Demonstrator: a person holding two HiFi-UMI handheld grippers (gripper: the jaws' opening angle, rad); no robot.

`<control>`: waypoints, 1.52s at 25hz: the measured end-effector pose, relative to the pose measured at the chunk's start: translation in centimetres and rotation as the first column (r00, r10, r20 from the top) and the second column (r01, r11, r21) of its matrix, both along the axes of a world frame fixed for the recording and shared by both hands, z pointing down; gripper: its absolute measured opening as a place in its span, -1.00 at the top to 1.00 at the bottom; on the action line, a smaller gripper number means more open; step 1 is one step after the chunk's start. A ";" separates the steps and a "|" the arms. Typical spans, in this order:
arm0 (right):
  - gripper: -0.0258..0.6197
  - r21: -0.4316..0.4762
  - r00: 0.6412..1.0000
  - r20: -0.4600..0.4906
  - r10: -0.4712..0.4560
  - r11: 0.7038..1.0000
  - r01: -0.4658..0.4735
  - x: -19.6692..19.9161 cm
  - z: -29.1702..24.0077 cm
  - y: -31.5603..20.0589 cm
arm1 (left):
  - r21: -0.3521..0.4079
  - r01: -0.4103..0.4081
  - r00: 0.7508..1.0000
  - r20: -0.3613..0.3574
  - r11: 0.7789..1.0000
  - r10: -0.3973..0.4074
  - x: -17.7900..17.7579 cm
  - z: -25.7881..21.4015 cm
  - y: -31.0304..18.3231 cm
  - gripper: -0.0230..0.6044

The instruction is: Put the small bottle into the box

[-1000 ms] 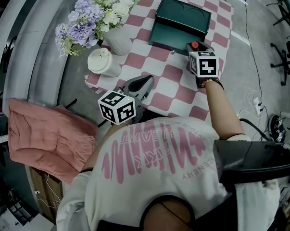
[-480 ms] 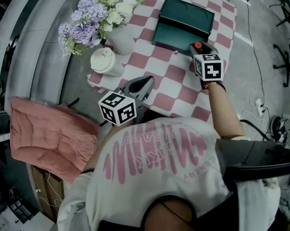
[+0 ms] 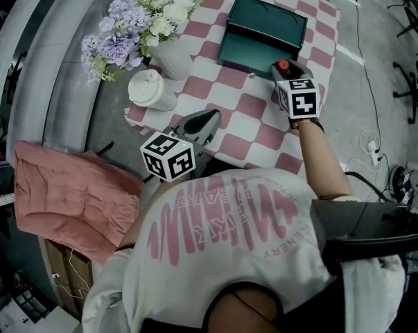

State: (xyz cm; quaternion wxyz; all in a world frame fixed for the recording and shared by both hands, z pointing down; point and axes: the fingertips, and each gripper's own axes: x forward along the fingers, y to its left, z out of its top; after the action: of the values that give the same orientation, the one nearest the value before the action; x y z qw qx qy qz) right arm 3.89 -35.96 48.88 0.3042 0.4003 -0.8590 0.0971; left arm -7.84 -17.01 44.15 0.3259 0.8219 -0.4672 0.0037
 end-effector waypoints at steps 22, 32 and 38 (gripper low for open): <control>0.32 -0.029 1.000 0.025 0.019 0.999 -0.018 0.5 0.0 -0.1 | -0.005 -0.002 1.000 -0.004 1.000 0.002 0.3 0.0 -0.1 0.91; 0.30 -0.042 0.999 0.031 0.008 0.999 -0.006 0.9 0.1 0.7 | 0.001 0.002 1.000 -0.004 1.000 -0.002 0.7 -0.1 0.0 0.91; 0.30 -0.052 0.998 0.055 0.006 0.999 -0.004 1.4 -0.3 1.7 | 0.010 -0.009 1.000 -0.006 1.000 0.010 1.6 -0.5 0.2 0.91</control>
State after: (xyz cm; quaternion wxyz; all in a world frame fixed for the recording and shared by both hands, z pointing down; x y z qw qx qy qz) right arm 5.29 -34.28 48.58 0.2904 0.3915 -0.8632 0.1313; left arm -6.23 -16.85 43.69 0.3232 0.8258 -0.4622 0.0002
